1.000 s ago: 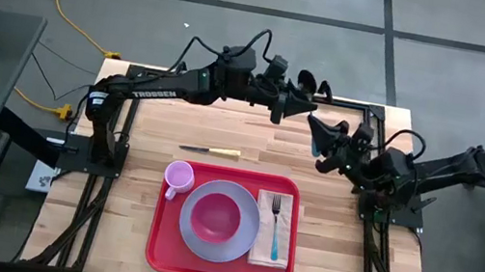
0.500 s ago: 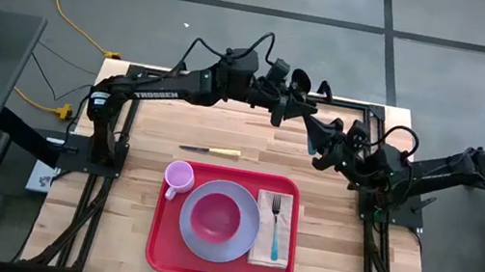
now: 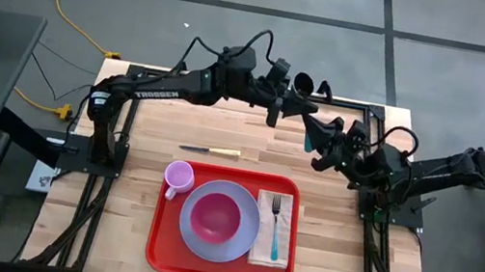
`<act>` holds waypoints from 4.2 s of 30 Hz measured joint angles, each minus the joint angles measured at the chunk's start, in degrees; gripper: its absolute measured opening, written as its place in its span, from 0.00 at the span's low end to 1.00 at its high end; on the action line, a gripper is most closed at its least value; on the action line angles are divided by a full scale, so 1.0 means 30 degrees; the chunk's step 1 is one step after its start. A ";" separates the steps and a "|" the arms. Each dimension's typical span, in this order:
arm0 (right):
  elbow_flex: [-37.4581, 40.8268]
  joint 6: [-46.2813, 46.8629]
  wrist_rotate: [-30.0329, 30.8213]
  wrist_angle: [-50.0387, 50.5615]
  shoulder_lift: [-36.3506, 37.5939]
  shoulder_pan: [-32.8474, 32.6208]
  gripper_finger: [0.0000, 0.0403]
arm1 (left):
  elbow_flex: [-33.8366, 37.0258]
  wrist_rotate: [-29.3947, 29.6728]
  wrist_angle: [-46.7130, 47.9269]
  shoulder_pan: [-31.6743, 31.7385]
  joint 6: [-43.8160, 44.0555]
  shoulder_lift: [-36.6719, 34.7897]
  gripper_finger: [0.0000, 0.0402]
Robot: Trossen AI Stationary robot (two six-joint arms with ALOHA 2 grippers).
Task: Set up tray
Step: Put the blue spoon on the brown napkin to the left of the blue fork
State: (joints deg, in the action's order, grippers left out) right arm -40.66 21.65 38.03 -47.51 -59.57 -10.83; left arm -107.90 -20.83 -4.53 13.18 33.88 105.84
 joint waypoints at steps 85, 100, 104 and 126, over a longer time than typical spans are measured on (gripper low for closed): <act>0.0000 0.3987 -1.2620 1.3809 0.2795 0.4656 0.00 | -0.0010 -0.0877 0.5957 -0.0557 -0.0564 0.0415 0.04; 0.0000 0.5231 -1.1548 1.3665 0.2629 0.4721 0.00 | 0.0007 -0.0814 0.6030 -0.0542 -0.0775 0.0415 0.14; 0.0000 0.5295 -1.1449 1.3515 0.2623 0.4721 0.00 | 0.0000 -0.0886 0.6161 -0.0538 -0.0699 0.0393 0.26; 0.0000 0.5880 -1.0864 1.3398 0.2623 0.4743 0.00 | -0.0015 -0.2475 0.7742 0.0121 -0.0622 0.0386 0.56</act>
State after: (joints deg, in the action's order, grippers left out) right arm -40.66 39.29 5.43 -7.31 -51.70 3.40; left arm -107.94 -28.25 18.70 13.54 32.01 107.00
